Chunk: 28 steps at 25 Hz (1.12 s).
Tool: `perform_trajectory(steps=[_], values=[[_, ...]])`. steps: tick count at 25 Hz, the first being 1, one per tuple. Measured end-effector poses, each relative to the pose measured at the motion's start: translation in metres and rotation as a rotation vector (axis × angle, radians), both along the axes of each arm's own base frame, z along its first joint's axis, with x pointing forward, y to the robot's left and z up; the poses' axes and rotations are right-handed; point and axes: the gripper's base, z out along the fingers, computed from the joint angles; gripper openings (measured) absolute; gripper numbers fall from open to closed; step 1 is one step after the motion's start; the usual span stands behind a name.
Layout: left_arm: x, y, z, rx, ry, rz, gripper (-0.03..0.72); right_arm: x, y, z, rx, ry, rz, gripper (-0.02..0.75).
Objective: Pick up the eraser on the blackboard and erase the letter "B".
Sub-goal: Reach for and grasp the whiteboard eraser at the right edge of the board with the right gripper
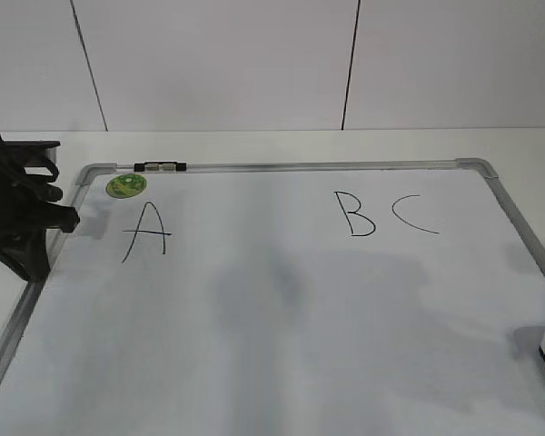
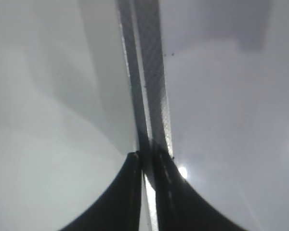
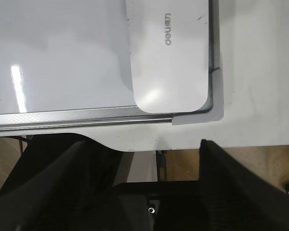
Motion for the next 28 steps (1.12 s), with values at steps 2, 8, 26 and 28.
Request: perform_trajectory(steps=[2, 8, 26, 28], values=[[0.000, 0.000, 0.000, 0.000, 0.000, 0.000, 0.034, 0.000, 0.000, 0.000, 0.000, 0.000, 0.000, 0.550], [0.000, 0.000, 0.000, 0.000, 0.000, 0.000, 0.034, 0.006, -0.005, 0.001, -0.054, -0.072, 0.008, 0.551], [0.000, 0.000, 0.000, -0.001, 0.001, 0.001, 0.036, 0.044, -0.002, -0.013, -0.069, -0.144, 0.001, 0.598], [0.000, 0.000, 0.000, -0.001, 0.001, 0.001, 0.037, 0.049, -0.002, -0.019, -0.081, -0.112, 0.003, 0.598]])
